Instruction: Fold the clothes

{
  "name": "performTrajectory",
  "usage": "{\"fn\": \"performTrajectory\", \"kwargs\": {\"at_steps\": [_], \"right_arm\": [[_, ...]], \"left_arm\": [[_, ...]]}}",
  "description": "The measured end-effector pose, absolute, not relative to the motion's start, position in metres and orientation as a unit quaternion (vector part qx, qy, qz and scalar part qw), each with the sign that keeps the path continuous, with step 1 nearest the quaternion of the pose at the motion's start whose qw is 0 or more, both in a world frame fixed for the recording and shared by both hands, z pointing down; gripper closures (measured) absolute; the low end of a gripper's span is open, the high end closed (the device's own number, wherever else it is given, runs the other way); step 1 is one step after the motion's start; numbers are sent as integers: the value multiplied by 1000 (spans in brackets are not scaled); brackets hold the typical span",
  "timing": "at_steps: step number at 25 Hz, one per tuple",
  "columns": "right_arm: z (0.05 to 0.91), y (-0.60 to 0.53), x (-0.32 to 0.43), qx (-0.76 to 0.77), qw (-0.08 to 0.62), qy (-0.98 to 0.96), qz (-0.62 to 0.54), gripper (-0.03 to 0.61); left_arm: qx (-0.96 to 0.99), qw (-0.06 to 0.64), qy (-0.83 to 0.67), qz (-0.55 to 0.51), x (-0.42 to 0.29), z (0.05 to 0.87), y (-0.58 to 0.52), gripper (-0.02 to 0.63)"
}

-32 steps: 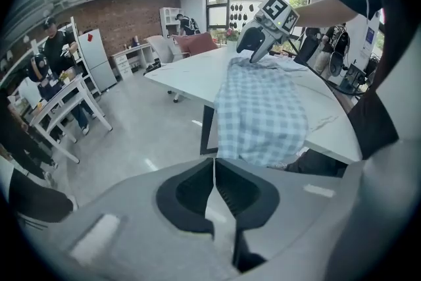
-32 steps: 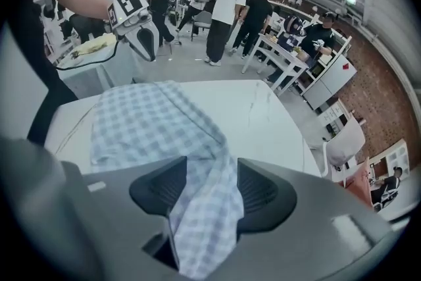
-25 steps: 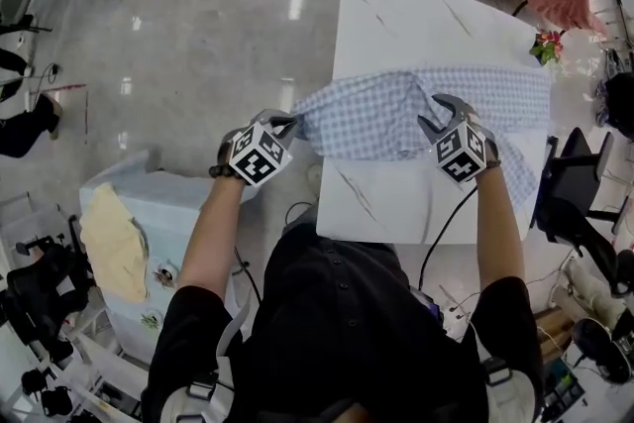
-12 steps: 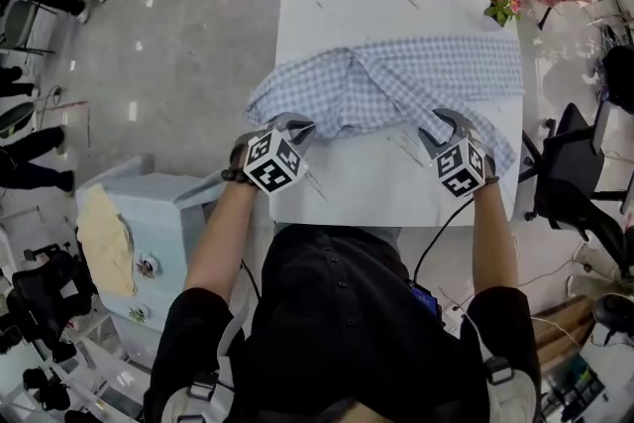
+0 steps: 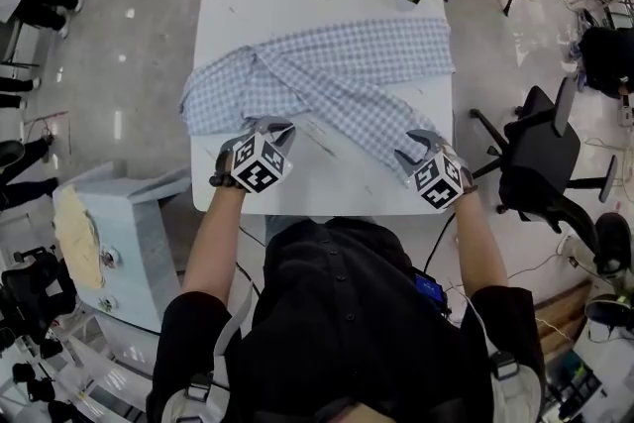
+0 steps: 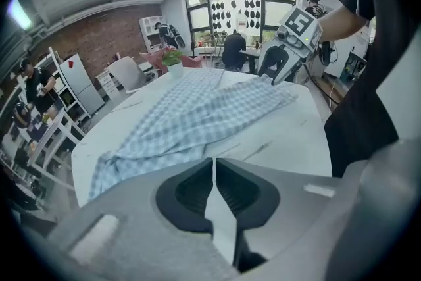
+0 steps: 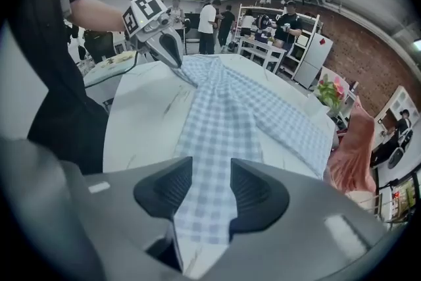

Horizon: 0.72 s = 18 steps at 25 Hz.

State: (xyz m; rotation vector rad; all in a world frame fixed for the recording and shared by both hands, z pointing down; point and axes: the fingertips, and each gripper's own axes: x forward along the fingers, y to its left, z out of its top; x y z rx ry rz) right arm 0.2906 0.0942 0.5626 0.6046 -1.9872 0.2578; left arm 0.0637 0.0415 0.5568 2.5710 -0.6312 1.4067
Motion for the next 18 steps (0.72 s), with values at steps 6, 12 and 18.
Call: {"fn": "performTrajectory", "kwargs": {"at_steps": [6,12,18], "right_arm": [[562,122,298,220,480,-840,124,414],[575,158,288,213,471,-842,152,429],[589,182,289,237,484,-823,180,433]], "left_arm": [[850,84,-213,475,93,552,54,592],[853,82,-188,480,99,561,66,592],[857,66,-146,490,105,575,80,592]]}}
